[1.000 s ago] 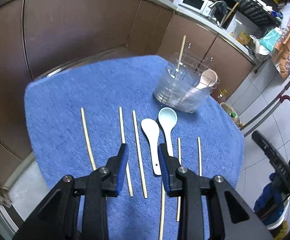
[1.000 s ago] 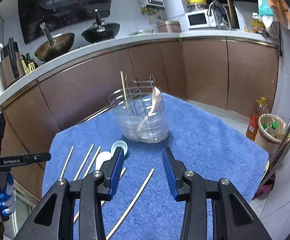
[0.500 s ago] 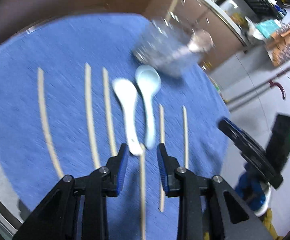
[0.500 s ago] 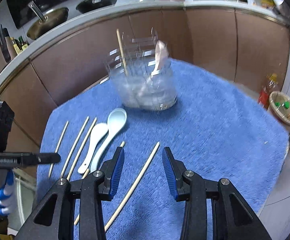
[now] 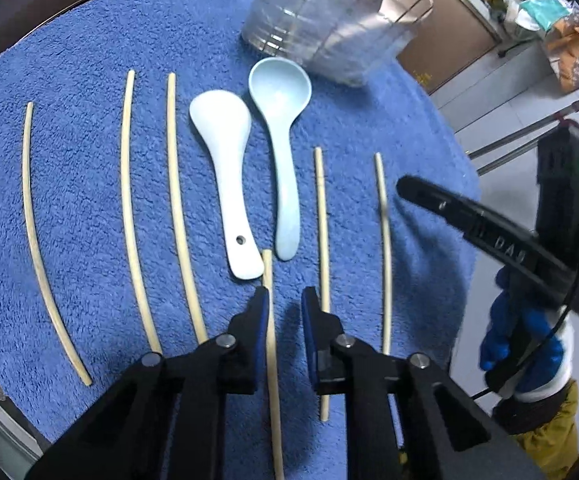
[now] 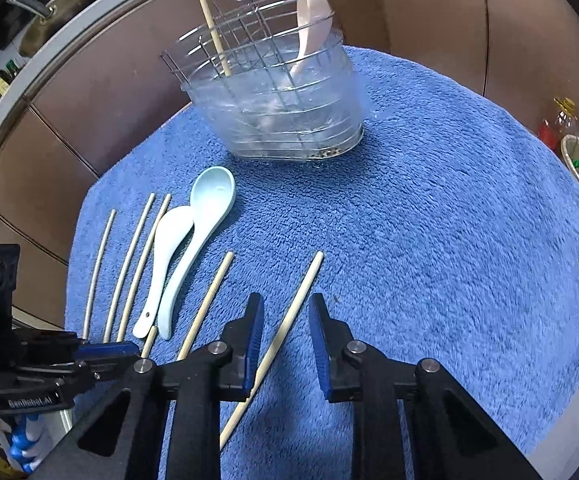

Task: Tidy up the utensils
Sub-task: 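Grasp a chopstick with the left tool while the right tool grasps another chopstick, then lift both chopsticks over the holder and open both tools to drop them in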

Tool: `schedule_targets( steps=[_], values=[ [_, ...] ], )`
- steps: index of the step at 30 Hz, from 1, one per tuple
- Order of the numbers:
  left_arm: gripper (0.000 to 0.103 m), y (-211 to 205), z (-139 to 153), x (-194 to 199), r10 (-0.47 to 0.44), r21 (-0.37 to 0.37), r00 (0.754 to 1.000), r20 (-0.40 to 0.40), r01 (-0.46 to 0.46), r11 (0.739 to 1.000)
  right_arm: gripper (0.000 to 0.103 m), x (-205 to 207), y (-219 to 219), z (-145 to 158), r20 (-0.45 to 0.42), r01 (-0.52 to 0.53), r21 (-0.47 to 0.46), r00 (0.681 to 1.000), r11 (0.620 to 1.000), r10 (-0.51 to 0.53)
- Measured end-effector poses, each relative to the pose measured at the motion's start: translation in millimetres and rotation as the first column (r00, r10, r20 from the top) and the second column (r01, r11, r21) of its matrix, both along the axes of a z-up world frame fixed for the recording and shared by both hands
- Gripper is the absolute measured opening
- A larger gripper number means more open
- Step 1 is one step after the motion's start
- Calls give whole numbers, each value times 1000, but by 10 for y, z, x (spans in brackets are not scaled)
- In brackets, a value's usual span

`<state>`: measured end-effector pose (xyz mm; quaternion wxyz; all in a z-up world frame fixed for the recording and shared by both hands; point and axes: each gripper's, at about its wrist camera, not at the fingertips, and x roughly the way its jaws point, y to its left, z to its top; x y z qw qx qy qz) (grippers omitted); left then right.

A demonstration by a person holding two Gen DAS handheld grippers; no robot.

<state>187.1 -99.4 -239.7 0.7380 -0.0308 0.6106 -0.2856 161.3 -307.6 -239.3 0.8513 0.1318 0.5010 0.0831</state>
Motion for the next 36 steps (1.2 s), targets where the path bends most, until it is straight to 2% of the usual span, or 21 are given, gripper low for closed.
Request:
schedule_targets(
  steps=[4, 9, 16, 21, 27, 31, 36],
  values=[
    [10, -96, -61, 14, -4, 47, 1000, 4, 3, 999, 19, 149, 38, -47, -40, -20, -28, 999, 999, 19],
    [10, -175, -87, 47, -11, 67, 1000, -2, 11, 998, 17, 314, 80, -177, -99, -35, -93, 995, 995, 25],
    [5, -277, -115, 143, -9, 90, 1000, -11, 10, 996, 12, 344, 121, -169, -114, -39, -123, 993, 992, 25],
    [5, -249, -108, 150, -6, 97, 1000, -3, 6, 995, 9, 366, 140, -185, -107, -5, -84, 994, 996, -4],
    [5, -220, -89, 79, -3, 93, 1000, 24, 1, 996, 6, 257, -46, -138, -81, 24, 22, 996, 999, -23],
    [5, -139, -25, 8, -5, 76, 999, 44, 2, 997, 6, 147, -109, 6, -40, 13, 69, 999, 998, -11],
    [5, -75, 181, -116, -23, 50, 992, 121, 17, 999, 6, -22, -185, 227, 30, -22, 116, 999, 993, 19]
  ],
)
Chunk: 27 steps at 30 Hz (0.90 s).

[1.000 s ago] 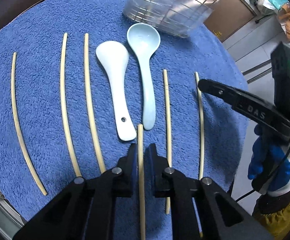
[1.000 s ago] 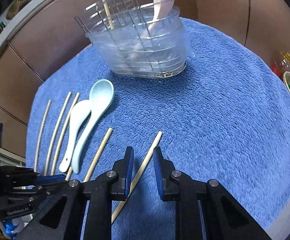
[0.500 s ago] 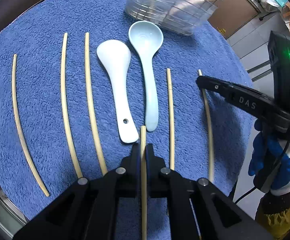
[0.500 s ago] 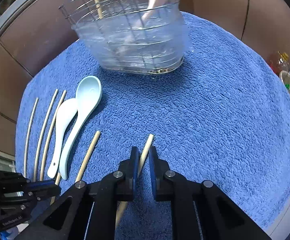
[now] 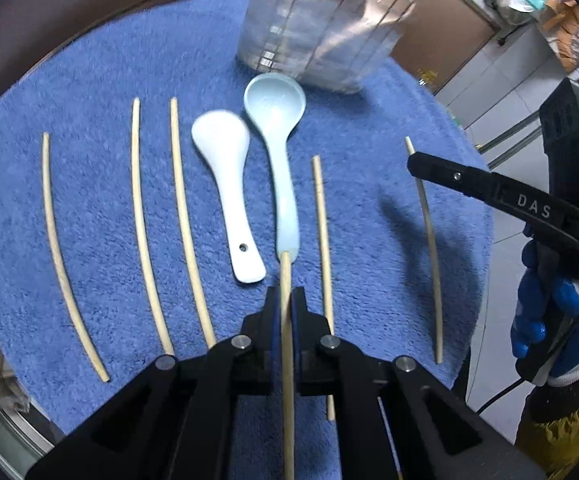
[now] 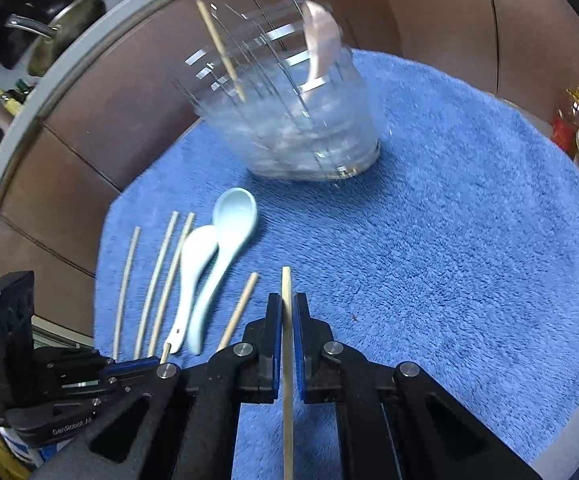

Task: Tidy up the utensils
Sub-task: 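Lift both chopsticks over the holder and open both tools to drop them in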

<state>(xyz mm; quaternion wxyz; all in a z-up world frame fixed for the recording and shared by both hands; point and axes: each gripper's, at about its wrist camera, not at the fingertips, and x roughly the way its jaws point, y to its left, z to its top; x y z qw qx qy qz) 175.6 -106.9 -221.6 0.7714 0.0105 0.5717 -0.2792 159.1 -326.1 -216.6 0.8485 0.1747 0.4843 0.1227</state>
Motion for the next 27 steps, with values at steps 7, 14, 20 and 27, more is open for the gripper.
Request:
schedule_targets(
  steps=[7, 14, 20, 27],
  values=[
    [5, 243, 445, -197, 15, -128, 988, 153, 5, 992, 6, -281, -55, 370, 173, -39, 110, 985, 993, 19],
    [5, 359, 958, -220, 77, -245, 953, 293, -3, 970, 6, -465, -2, 832, 344, -54, 125, 939, 991, 8],
    [5, 323, 1297, -105, 131, -277, 924, 360, -28, 960, 6, -495, 54, 1203, 451, -58, 91, 893, 994, 11],
    [5, 296, 1897, 242, 228, -351, 861, 455, -63, 934, 6, -413, 28, 1684, 569, -13, 44, 822, 999, -14]
  ],
)
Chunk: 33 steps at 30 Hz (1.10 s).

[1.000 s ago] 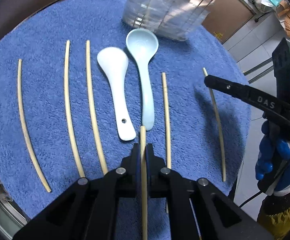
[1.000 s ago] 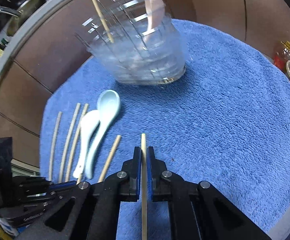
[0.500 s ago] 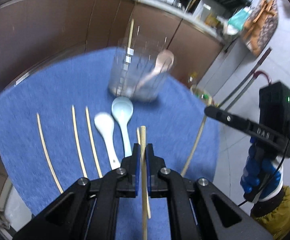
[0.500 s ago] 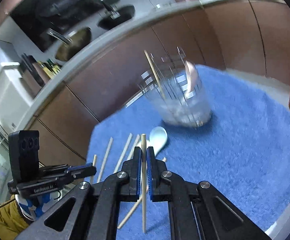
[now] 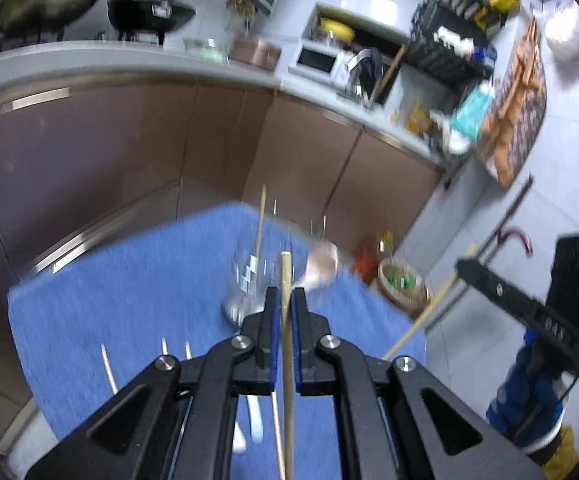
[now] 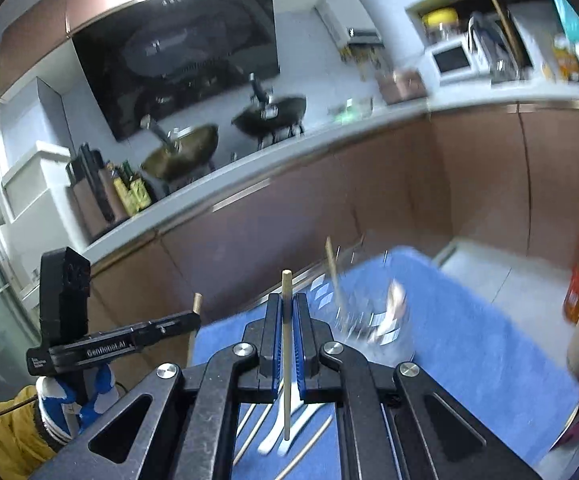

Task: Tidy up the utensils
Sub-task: 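Lift both chopsticks over the holder and open both tools to drop them in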

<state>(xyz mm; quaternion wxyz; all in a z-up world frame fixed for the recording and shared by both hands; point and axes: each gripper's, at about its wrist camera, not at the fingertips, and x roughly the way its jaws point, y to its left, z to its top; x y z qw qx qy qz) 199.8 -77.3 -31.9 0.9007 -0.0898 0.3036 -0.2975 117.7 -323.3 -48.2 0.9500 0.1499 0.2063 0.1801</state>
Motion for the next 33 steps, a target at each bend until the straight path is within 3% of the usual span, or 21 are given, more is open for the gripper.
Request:
schedule_targets(
  steps=[4, 8, 13, 22, 27, 33],
  values=[
    [5, -39, 354, 261, 91, -104, 993, 74, -83, 991, 6, 136, -9, 267, 90, 61, -27, 994, 998, -59],
    [5, -156, 587, 515, 195, -194, 971, 139, -166, 967, 6, 304, 25, 385, 144, 119, -54, 983, 991, -110],
    [5, -322, 676, 794, 290, -227, 933, 215, -241, 944, 6, 539, 43, 341, 179, 175, -93, 971, 980, -156],
    [5, -726, 288, 1421, 395, -186, 898, 193, -362, 913, 6, 971, 64, -38, 193, 235, -142, 959, 962, -206],
    [5, -842, -81, 1570, 436, -179, 883, 176, -407, 896, 6, 1161, 106, -338, 187, 265, -174, 954, 948, -233],
    [7, -887, -494, 1576, 429, -160, 883, 191, -404, 901, 6, 1184, 211, -667, 147, 248, -250, 965, 936, -217]
  ],
)
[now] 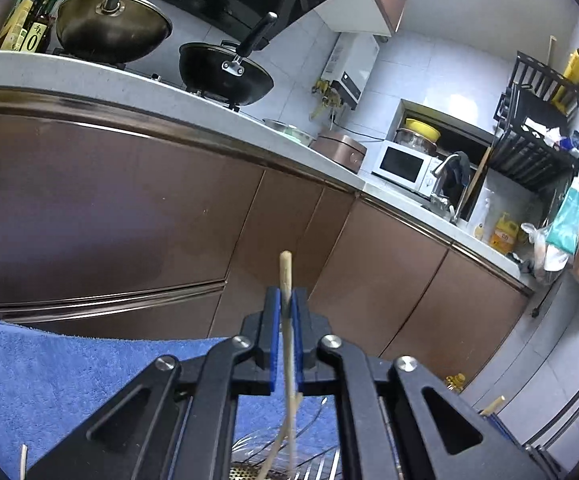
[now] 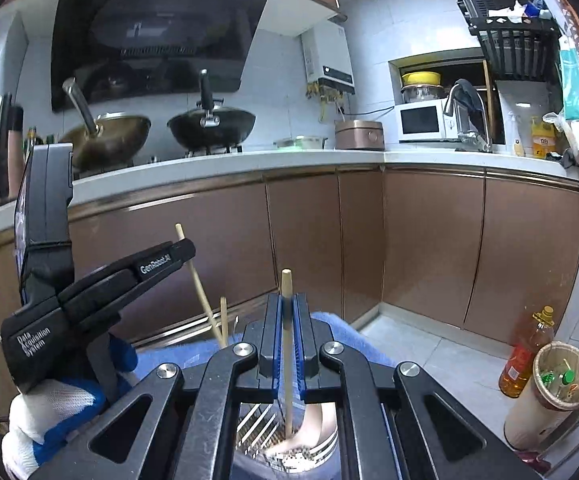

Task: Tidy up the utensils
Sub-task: 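Lift both chopsticks over the holder and open both tools to drop them in, then withdraw both open tools from the holder toward the utensils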

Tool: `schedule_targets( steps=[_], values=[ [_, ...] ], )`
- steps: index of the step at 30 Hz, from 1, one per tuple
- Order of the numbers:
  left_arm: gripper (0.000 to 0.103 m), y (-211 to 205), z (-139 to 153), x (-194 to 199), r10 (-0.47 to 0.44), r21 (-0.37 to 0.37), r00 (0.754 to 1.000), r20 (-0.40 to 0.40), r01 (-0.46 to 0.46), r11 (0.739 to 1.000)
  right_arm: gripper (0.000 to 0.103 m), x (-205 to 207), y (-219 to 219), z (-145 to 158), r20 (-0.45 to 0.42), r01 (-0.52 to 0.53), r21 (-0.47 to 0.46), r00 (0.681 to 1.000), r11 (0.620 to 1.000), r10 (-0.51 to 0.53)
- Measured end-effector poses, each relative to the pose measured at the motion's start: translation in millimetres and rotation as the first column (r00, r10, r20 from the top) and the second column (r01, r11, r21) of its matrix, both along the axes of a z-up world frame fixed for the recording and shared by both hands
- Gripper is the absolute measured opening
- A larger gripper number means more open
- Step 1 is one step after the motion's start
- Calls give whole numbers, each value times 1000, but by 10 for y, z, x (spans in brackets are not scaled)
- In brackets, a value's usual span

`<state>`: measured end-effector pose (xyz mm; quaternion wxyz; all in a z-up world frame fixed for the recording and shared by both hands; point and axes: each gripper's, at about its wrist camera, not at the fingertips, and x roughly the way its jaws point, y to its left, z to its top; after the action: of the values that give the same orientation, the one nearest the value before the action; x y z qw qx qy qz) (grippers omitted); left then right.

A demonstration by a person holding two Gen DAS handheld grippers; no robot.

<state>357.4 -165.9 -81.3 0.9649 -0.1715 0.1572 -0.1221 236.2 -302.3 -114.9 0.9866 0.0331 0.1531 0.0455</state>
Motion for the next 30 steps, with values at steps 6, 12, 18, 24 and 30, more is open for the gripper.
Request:
schedule_targets(
  steps=[6, 12, 18, 24, 30],
  values=[
    [26, 125, -23, -151, -41, 19, 999, -8, 41, 999, 30, -164, -74, 18, 0, -3, 19, 1000, 1000, 3],
    [33, 364, 187, -430, -59, 62, 998, -19, 60, 996, 30, -490, -166, 165, 0, 11, 36, 1000, 999, -11],
    [42, 568, 266, -820, -86, 144, 996, -32, 89, 985, 30, -773, -187, 246, -21, 20, 42, 1000, 999, -19],
    [44, 866, 242, -1169, -90, 169, 993, -75, 102, 980, 30, -1015, -210, 241, -54, 38, 61, 998, 997, -35],
    [46, 1217, 258, -1470, -49, 202, 996, -73, 63, 977, 30, -1260, -208, 291, -66, 56, 77, 997, 995, -51]
  ],
)
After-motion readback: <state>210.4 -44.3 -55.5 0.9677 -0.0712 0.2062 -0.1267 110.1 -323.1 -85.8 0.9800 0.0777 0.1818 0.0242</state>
